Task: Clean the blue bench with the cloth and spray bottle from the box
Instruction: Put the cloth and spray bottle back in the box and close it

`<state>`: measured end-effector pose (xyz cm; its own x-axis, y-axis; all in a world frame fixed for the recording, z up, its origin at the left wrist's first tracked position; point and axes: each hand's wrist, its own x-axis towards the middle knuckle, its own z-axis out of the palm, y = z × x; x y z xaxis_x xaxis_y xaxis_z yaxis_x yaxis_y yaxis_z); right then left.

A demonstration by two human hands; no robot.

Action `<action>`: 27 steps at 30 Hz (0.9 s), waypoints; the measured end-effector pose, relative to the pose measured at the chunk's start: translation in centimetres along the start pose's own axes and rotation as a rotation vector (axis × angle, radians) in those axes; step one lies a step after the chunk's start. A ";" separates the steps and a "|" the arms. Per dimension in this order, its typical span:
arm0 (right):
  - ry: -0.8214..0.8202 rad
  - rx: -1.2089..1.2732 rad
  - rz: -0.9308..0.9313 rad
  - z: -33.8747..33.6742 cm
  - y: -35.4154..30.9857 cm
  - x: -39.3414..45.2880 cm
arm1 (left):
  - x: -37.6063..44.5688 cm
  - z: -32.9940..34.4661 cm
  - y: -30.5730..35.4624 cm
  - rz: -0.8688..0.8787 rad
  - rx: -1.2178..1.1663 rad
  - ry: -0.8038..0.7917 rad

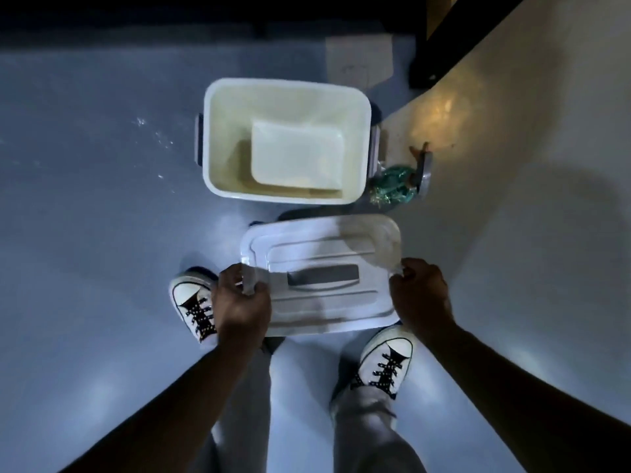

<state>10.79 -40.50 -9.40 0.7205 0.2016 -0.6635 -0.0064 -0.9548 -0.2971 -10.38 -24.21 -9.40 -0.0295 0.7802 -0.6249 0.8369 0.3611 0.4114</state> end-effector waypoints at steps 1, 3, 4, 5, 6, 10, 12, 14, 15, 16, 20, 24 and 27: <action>0.003 -0.016 0.013 -0.4 1.5 0.7 | -0.6 1.7 -0.4 -0.005 -0.010 -0.022; 0.007 -0.037 0.043 -1.1 4.0 2.3 | -1.3 5.0 -0.4 0.008 -0.004 -0.065; 0.009 -0.048 0.049 -1.4 5.1 3.3 | -1.6 6.4 0.0 0.011 -0.003 -0.084; 0.006 -0.053 0.053 -1.6 6.0 4.2 | -1.4 8.0 0.0 0.006 0.003 -0.107; 0.003 -0.049 0.066 -1.7 6.8 5.3 | -0.9 9.4 0.1 0.011 0.017 -0.128; 0.009 0.026 0.109 -0.9 9.0 9.9 | 2.1 14.7 0.1 0.104 0.065 -0.149; 0.020 0.051 0.116 0.0 9.9 11.9 | 3.3 16.3 0.6 0.144 0.090 -0.165; 0.040 0.110 0.139 1.0 10.2 13.0 | 3.5 16.9 1.2 0.161 0.099 -0.166; 0.049 0.137 0.154 1.4 10.4 13.3 | 3.7 17.1 1.2 0.167 0.105 -0.168; 0.055 0.152 0.165 1.7 10.6 13.5 | 3.5 17.1 1.4 0.175 0.117 -0.173; 0.002 0.134 0.158 1.6 10.0 12.5 | 2.9 16.4 1.5 0.201 0.195 -0.235; 0.053 0.043 0.051 0.4 7.8 9.7 | 3.3 15.2 1.8 0.229 0.227 -0.306; 0.066 0.058 -0.096 -0.5 5.5 8.0 | 2.2 12.1 3.9 0.266 0.260 -0.248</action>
<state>16.88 -44.31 -15.97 0.7639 0.2750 -0.5839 0.0261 -0.9171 -0.3977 -0.56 -27.26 -17.14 0.3110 0.6713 -0.6728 0.9080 -0.0006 0.4190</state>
